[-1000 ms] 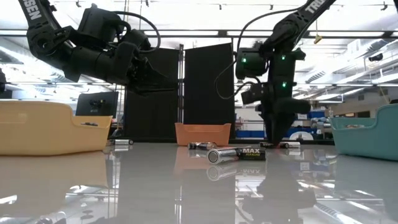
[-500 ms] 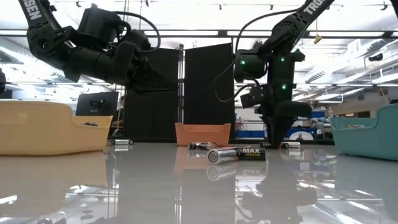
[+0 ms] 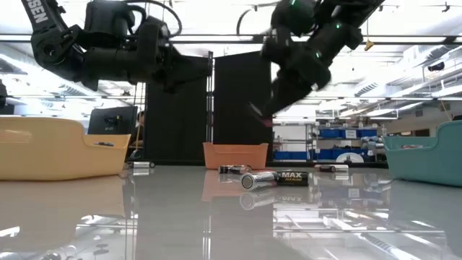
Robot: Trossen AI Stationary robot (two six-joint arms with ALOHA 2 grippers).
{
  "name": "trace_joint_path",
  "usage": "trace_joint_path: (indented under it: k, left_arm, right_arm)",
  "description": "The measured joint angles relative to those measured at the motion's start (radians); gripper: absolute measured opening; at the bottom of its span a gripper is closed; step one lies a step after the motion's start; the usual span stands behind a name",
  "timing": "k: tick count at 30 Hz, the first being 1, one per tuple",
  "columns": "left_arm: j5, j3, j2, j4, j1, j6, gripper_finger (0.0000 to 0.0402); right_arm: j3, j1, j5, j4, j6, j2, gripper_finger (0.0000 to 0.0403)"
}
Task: Sort batteries
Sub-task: Put the red battery into the yellow bin
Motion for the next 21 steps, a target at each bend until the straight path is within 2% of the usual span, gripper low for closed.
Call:
trace_joint_path:
  k: [7,11,14,21]
  left_arm:
    - [0.000,0.001,0.000,0.109,0.000,0.004,0.0083]
    - [0.000,0.002,0.000,0.126,0.000,0.011,0.0094]
    - [0.001,0.020,0.000,0.129,-0.001,0.007,0.0115]
    - [0.042,0.082,0.035,0.129,-0.027,0.012,0.0174]
  right_arm:
    - [-0.097,0.018,0.016,0.454,0.031,-0.042,0.0057]
    - [-0.134,0.021,0.017,0.625,0.031,-0.044,0.0057]
    - [-0.154,0.026,0.016,0.712,0.028,-0.045,0.0057]
    - [-0.166,0.051,0.015,0.779,-0.004,-0.045,0.0057]
